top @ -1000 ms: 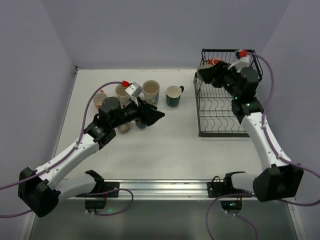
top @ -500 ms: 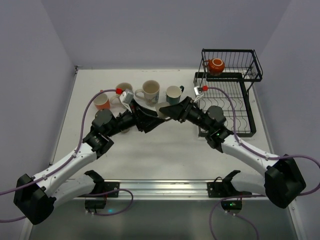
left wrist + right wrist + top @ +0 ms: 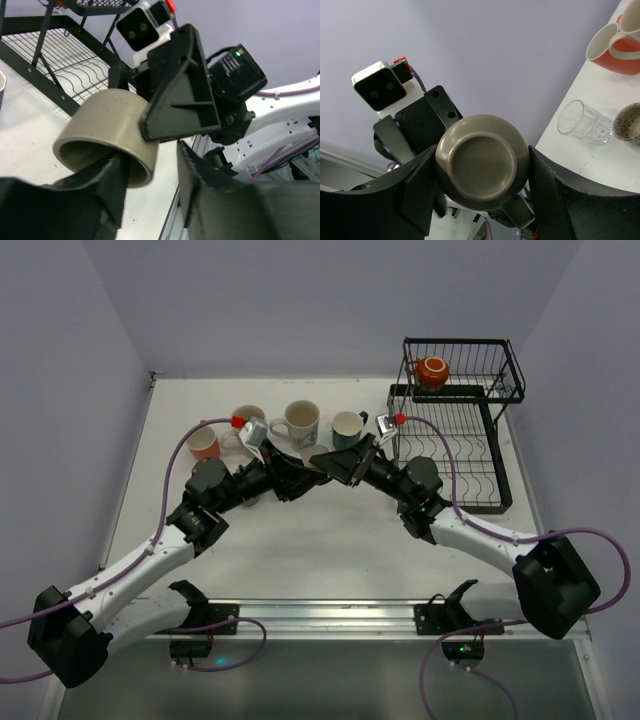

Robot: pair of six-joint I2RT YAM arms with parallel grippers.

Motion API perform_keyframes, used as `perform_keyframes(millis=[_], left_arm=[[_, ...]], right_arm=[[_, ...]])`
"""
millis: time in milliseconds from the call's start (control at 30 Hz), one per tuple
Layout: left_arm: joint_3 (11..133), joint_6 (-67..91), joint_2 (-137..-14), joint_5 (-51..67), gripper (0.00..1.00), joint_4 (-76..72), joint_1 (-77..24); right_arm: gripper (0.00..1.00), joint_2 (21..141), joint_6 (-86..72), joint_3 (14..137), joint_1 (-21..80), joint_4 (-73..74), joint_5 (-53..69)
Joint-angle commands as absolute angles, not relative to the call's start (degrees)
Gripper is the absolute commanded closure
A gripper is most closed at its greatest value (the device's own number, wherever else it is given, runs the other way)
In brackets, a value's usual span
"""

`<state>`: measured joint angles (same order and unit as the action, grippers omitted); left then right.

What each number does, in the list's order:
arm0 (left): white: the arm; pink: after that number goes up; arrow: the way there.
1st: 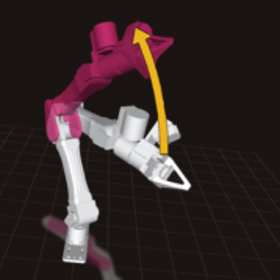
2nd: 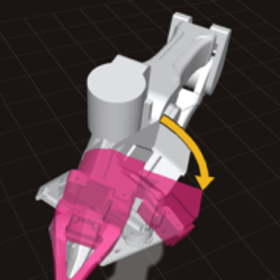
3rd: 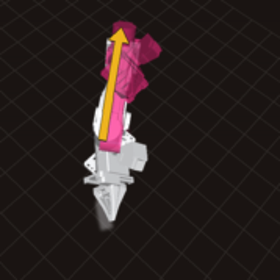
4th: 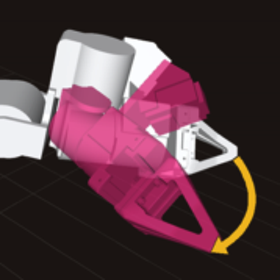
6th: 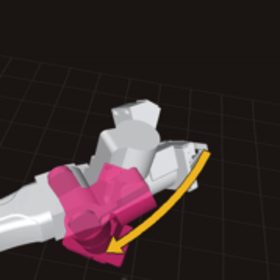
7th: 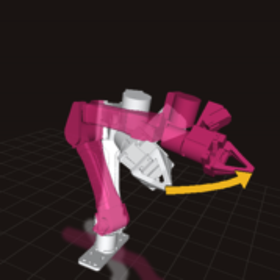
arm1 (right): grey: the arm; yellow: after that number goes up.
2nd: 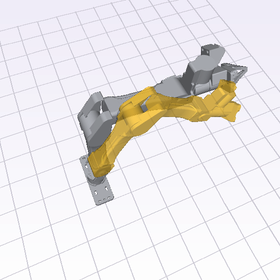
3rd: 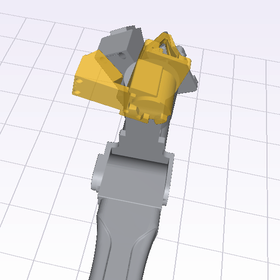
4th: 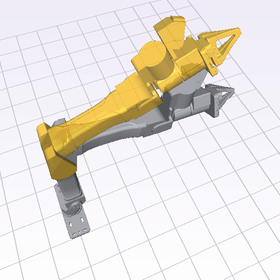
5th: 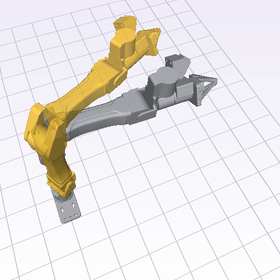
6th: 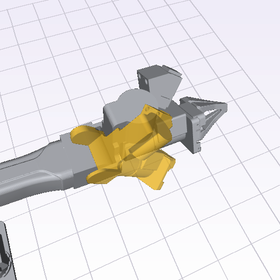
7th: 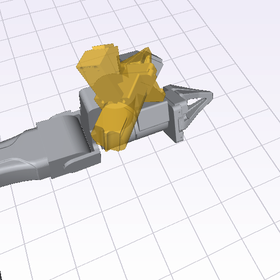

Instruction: Unload the cups from the dish rack

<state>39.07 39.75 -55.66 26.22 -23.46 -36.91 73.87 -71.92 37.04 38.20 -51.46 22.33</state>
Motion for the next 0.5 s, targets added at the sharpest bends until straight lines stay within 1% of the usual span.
perform_keyframes(millis=[0, 33, 100, 133, 167, 233, 267, 300, 333, 367, 467], left_arm=[[40.78, 37.19, -56.69, 22.33, 0.6, -23.74, -37.35], [40.78, 37.0, -56.78, 21.63, 0.74, -23.47, -37.35], [41.39, 35.43, -57.3, 19.09, 0.89, -21.2, -37.27], [41.74, 34.9, -57.57, 18.12, 1.0, -19.7, -37.27], [43.14, 34.28, -58.18, 16.02, 1.0, -15.25, -37.27], [44.2, 32.09, -58.71, 14.86, 1.0, -11.53, -37.35], [45.25, 31.3, -59.06, 13.98, 1.0, -6.82, -37.27], [45.96, 29.2, -59.32, 13.54, 1.0, -4.33, -37.27], [46.75, 28.05, -59.76, 12.93, 1.0, -1.09, -37.35], [48.58, 26.91, -60.64, 10.74, 1.0, 6.69, -37.35], [50.88, 23.91, -62.31, 7.57, 1.0, 15.7, -37.35]], right_arm=[[0.71, 73.65, -72.95, 37.45, 39.64, -58.27, 22.68], [0.69, 73.39, -72.86, 37.09, 39.64, -58.1, 22.76], [0.62, 72.86, -72.86, 35.78, 39.64, -57.83, 22.68], [0.56, 72.51, -72.77, 35.25, 39.64, -57.48, 22.5], [0.37, 71.73, -71.82, 34.2, 39.55, -57.39, 22.41], [0.18, 70.76, -70.76, 32.97, 39.64, -55.91, 22.06], [0.07, 69.36, -68.92, 31.83, 39.38, -54.77, 21.02], [0.01, 68.56, -67.78, 31.47, 39.2, -53.28, 20.83], [0.01, 67.86, -66.81, 31.29, 39.03, -49.26, 20.66], [0.01, 66.98, -64.45, 30.85, 38.59, -47.04, 20.39], [0.01, 63.12, -59.61, 29.97, 37.88, -38.52, 17.32]])
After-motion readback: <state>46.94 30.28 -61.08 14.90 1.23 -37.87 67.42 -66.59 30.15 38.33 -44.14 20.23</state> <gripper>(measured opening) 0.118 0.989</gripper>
